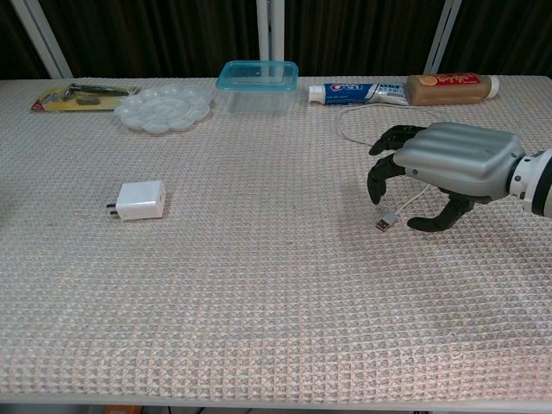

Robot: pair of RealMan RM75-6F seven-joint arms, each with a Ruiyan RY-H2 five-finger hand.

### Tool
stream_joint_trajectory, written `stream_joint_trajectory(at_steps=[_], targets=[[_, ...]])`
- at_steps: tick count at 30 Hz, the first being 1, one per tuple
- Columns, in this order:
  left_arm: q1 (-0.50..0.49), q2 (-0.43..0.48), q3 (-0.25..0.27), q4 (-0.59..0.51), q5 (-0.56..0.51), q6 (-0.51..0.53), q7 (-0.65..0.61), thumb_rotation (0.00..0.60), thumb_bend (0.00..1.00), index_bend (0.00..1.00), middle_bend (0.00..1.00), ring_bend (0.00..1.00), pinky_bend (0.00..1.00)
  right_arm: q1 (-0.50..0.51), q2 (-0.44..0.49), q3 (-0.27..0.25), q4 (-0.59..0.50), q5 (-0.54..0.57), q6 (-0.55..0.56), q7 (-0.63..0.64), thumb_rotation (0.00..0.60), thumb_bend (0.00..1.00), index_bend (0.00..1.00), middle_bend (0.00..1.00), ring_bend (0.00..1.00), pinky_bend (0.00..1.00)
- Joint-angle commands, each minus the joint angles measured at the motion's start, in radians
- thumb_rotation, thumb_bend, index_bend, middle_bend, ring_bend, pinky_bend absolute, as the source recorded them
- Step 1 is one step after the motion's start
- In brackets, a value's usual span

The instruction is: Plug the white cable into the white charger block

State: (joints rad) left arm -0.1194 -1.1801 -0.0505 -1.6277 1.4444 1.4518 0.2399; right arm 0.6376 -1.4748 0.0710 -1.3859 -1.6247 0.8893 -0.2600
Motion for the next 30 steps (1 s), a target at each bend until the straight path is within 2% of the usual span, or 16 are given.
stream_joint_trajectory(at_steps=[1, 14, 30], targets=[[-0.002, -0.003, -0.001, 0.005, 0.001, -0.002, -0.005, 0.600, 0.09, 0.20, 0.13, 0.00, 0.00, -0.008, -0.024, -0.011, 0.024, 0.000, 0.033, -0.007, 0.600, 0.22, 0.41, 0.34, 0.10, 0.05], [-0.007, -0.015, 0.000, 0.035, 0.006, -0.006, -0.037, 0.600, 0.09, 0.20, 0.13, 0.00, 0.00, -0.015, -0.089, -0.040, 0.087, -0.001, 0.092, -0.041, 0.600, 0.23, 0.48, 0.37, 0.12, 0.05], [-0.007, -0.022, 0.001, 0.056, 0.007, -0.007, -0.063, 0.600, 0.09, 0.20, 0.13, 0.00, 0.00, -0.002, -0.103, -0.043, 0.094, 0.032, 0.091, -0.056, 0.600, 0.32, 0.52, 0.38, 0.13, 0.05]])
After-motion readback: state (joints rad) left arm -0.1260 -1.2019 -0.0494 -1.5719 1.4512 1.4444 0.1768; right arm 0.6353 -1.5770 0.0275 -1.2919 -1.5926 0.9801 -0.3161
